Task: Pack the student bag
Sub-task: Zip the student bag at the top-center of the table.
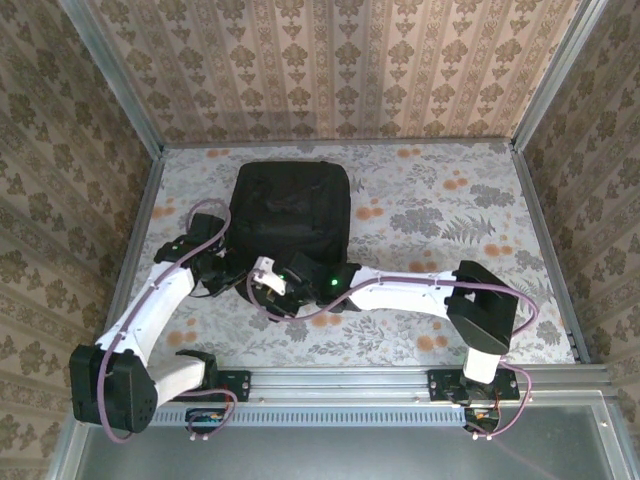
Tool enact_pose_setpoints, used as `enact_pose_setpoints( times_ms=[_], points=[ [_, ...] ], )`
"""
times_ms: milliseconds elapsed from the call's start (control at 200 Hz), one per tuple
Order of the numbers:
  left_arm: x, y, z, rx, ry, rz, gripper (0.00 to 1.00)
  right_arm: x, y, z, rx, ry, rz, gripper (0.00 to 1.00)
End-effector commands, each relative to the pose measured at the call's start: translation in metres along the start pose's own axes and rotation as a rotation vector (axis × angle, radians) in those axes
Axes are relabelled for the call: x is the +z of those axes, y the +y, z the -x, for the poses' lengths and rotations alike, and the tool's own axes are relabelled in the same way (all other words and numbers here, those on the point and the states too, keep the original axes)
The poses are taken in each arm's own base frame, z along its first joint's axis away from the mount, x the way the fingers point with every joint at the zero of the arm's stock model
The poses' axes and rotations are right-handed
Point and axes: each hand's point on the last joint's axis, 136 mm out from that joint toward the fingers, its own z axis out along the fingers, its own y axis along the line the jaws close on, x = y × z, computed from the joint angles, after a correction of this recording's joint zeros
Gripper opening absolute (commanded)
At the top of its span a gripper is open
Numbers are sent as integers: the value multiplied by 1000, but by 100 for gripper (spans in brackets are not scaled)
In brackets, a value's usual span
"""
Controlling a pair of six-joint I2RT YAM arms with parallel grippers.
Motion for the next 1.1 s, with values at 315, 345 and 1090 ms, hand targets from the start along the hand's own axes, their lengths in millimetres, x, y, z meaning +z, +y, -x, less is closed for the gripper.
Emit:
enact_pose_setpoints(
  times_ms=[315,345,1090],
  points=[
    [-9,26,14,5,-48,68,0,-41,-25,-56,-12,81,-52,0],
    [-9,26,15,4,-50,68,0,-43,-29,-59,-7,86,-62,0],
    [-23,32,58,-12,-163,159,0,-58,-55,-78,-120,38,-169,0]
  ],
)
